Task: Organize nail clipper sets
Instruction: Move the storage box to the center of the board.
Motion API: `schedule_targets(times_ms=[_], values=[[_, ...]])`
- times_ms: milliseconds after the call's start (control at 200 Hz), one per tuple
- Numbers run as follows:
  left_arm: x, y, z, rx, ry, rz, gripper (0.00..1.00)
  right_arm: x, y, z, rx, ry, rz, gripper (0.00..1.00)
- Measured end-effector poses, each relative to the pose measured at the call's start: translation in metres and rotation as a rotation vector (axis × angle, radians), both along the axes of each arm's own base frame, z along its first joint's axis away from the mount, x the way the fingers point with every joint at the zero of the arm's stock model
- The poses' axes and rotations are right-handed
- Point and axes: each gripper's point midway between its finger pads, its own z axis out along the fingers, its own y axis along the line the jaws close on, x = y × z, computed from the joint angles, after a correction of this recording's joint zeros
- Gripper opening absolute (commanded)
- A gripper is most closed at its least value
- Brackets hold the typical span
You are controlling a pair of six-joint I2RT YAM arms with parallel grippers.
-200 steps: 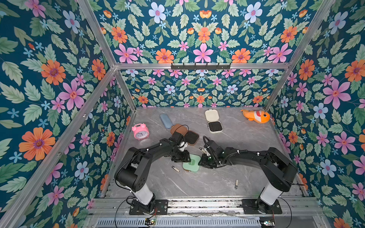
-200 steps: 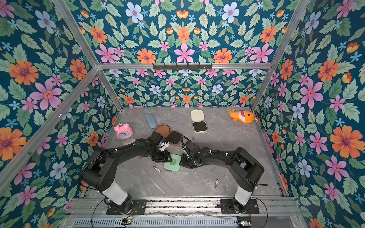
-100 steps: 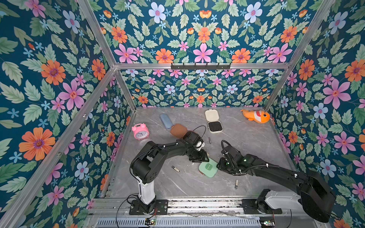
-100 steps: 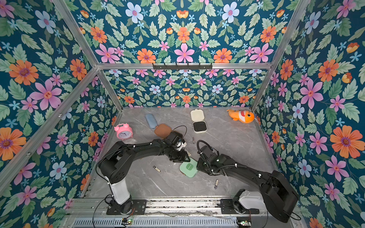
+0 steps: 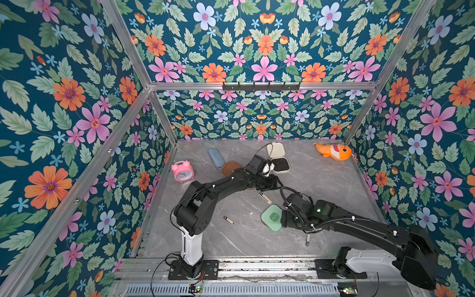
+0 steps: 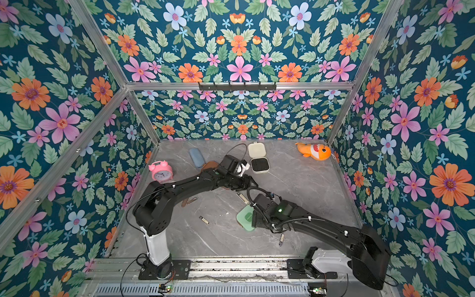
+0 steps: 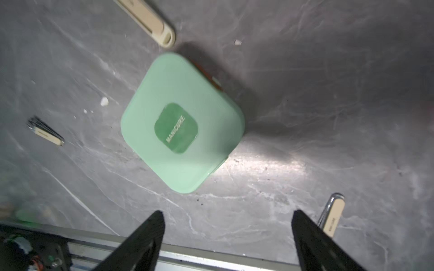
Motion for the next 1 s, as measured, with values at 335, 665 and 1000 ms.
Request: schedule_targets(times_ms=[335, 665, 1000], values=[[0.039, 0.143, 0.014, 0.090, -0.061, 0.290, 0.66, -0.002, 0.031, -0.032, -0.157, 0.061, -0.006, 0.99], [0.039, 0.197, 0.001, 0.136, -0.044, 0.368, 0.65, 0.032, 0.034, -0.056, -0.204, 0.064, -0.080, 0.99], [0.058, 0.212, -0.021, 0.192, -0.019, 0.393, 0.60, 0.061, -0.032, -0.064, -0.183, 0.076, -0.222, 0.99]])
